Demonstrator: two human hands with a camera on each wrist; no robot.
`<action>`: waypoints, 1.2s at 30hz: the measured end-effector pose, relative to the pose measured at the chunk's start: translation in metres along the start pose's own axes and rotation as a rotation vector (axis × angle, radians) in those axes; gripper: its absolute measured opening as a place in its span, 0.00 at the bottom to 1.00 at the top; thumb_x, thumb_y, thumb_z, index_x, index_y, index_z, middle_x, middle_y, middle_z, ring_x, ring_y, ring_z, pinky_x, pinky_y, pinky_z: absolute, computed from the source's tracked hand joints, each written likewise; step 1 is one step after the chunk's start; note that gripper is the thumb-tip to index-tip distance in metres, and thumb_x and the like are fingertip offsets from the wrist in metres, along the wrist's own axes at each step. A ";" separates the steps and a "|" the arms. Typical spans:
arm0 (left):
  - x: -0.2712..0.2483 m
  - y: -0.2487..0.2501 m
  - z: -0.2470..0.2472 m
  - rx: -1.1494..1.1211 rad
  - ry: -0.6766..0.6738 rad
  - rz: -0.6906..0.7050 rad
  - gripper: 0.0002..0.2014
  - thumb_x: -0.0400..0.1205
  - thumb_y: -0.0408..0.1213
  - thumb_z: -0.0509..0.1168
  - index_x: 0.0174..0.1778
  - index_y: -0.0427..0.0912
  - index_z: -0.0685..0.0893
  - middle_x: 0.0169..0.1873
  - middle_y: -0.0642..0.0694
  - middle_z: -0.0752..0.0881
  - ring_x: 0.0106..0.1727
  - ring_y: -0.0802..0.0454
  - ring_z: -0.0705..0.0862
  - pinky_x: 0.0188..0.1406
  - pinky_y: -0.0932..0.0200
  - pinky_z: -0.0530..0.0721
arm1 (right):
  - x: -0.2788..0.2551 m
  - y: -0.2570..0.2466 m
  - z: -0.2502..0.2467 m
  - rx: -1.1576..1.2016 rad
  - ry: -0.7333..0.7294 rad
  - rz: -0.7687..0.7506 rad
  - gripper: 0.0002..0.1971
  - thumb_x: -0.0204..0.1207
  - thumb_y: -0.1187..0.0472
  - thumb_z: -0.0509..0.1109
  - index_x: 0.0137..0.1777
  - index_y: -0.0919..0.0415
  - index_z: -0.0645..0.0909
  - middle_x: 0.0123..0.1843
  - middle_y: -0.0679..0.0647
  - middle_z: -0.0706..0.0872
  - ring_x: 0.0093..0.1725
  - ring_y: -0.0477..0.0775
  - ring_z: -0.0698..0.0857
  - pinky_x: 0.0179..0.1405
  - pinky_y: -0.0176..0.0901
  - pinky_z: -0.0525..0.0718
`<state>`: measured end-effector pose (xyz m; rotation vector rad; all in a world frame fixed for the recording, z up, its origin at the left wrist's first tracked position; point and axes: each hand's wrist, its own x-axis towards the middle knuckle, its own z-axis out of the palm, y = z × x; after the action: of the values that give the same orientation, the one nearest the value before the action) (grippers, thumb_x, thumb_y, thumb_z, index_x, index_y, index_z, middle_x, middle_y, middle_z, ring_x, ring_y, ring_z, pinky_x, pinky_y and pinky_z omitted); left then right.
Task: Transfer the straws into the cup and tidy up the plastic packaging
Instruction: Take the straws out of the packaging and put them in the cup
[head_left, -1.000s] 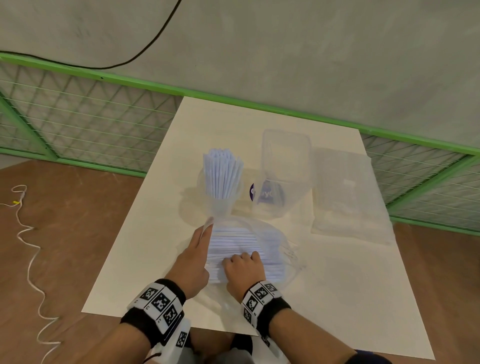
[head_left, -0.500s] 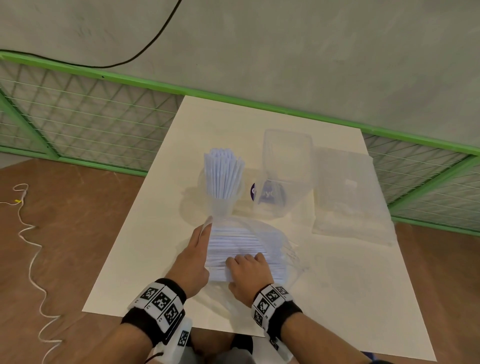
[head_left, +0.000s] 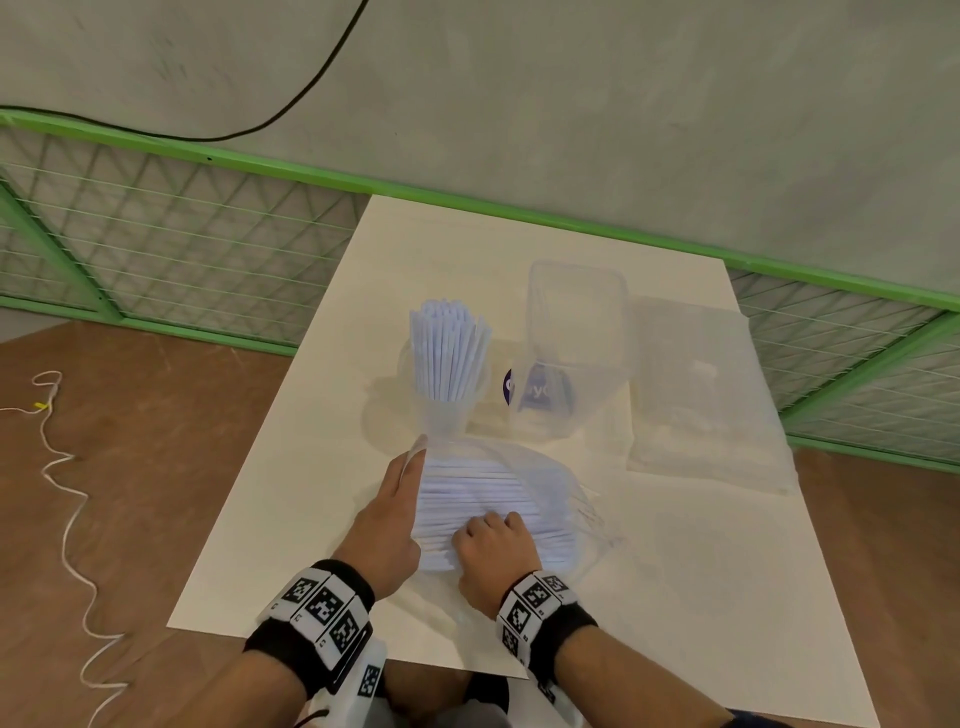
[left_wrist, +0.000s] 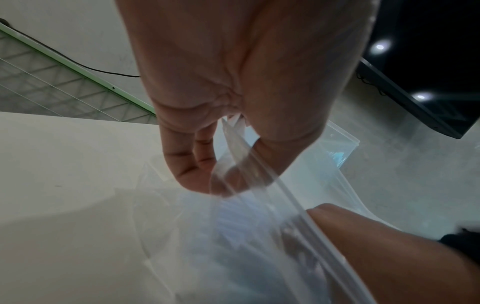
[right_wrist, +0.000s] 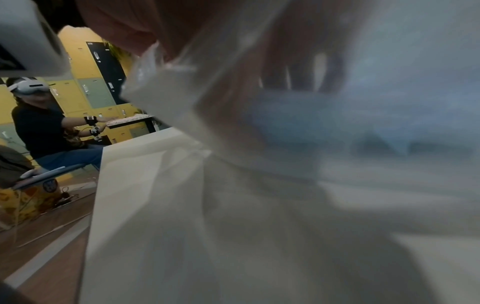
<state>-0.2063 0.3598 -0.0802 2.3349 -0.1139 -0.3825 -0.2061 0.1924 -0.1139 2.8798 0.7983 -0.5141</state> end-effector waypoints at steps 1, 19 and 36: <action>0.000 0.000 -0.001 -0.004 0.002 0.000 0.52 0.69 0.17 0.59 0.85 0.52 0.42 0.83 0.62 0.45 0.67 0.51 0.76 0.46 0.61 0.84 | -0.001 0.002 -0.001 0.022 0.021 -0.006 0.13 0.76 0.60 0.62 0.59 0.61 0.78 0.56 0.59 0.85 0.58 0.64 0.80 0.62 0.58 0.71; 0.002 0.000 -0.001 -0.034 -0.005 0.005 0.52 0.70 0.16 0.59 0.85 0.52 0.42 0.83 0.59 0.47 0.68 0.52 0.75 0.42 0.72 0.75 | -0.042 0.023 -0.041 1.272 0.372 0.321 0.10 0.69 0.59 0.75 0.33 0.61 0.78 0.32 0.52 0.82 0.33 0.50 0.83 0.38 0.46 0.82; 0.000 0.008 -0.010 0.005 -0.069 -0.035 0.50 0.73 0.17 0.59 0.85 0.52 0.40 0.83 0.62 0.43 0.42 0.56 0.75 0.34 0.76 0.74 | 0.047 0.088 -0.261 0.989 0.625 0.075 0.07 0.70 0.54 0.80 0.38 0.56 0.86 0.35 0.50 0.91 0.31 0.48 0.90 0.36 0.40 0.89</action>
<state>-0.2032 0.3613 -0.0681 2.3313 -0.1073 -0.4815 -0.0466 0.1899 0.1150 4.0761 0.5718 0.0823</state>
